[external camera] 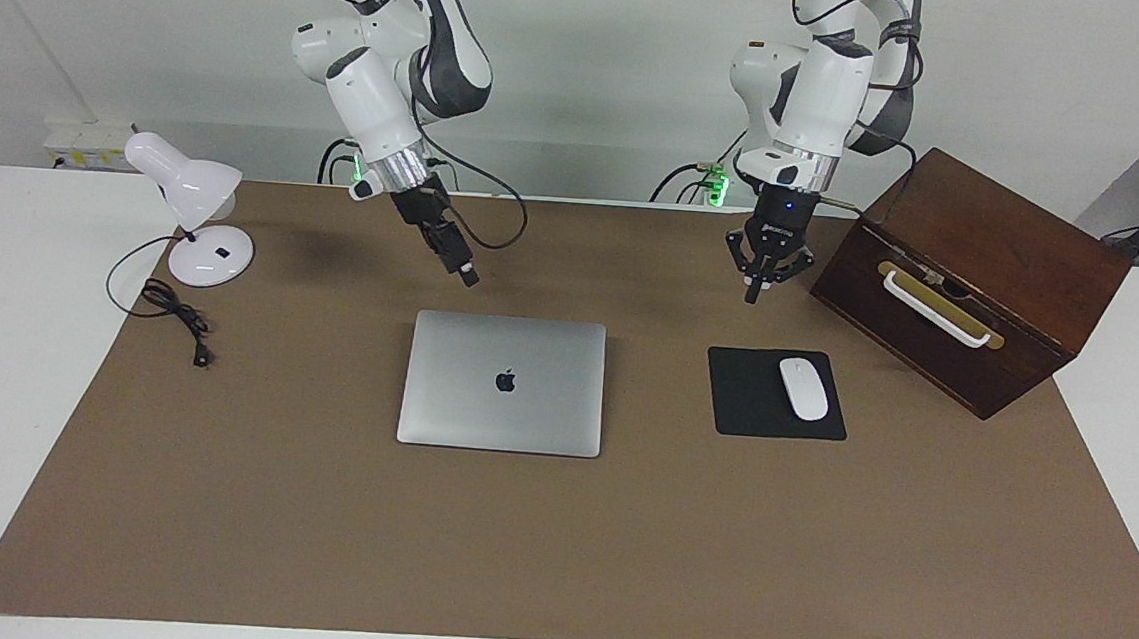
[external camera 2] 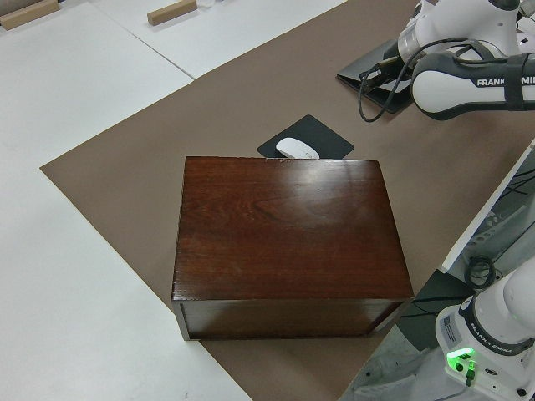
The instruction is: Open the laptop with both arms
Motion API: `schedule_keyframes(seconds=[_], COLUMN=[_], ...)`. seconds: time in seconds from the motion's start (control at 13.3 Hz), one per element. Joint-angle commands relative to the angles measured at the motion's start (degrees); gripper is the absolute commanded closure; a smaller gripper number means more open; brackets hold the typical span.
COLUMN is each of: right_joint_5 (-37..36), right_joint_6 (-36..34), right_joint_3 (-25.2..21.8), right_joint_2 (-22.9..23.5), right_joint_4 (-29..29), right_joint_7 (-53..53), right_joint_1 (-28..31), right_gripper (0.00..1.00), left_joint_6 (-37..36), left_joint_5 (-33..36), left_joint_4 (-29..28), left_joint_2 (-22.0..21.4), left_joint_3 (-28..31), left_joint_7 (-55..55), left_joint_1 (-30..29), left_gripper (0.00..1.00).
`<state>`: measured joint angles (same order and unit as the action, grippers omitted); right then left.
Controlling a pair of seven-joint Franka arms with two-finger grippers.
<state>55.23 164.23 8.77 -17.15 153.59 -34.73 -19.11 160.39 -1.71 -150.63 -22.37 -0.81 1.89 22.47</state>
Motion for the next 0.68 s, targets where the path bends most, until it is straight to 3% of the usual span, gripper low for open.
schedule_keyframes(seconds=[0.0, 0.38, 0.6], right_joint_5=[4.4, 6.5, 6.5], right_joint_6=[4.5, 8.2, 8.3], right_joint_3=[0.5, 0.6, 0.5], right_joint_2=[2.5, 8.3, 10.4], right_joint_4=[-0.3, -3.6, -5.6], right_joint_7=[-0.5, 0.4, 1.1], right_joint_1=[-2.4, -4.4, -3.8], right_gripper=[0.0, 0.0, 0.0], left_joint_6=[10.0, 26.5, 30.2], left_joint_5=[-0.4, -0.5, -0.5], left_joint_4=[-3.1, -3.5, -3.5], left_joint_2=[3.7, 15.4, 18.4], left_joint_3=[0.9, 0.7, 0.9], left_joint_7=[-0.2, -4.1, -7.0], left_joint_1=[5.0, 12.3, 15.2], left_gripper=[1.0, 1.0, 1.0])
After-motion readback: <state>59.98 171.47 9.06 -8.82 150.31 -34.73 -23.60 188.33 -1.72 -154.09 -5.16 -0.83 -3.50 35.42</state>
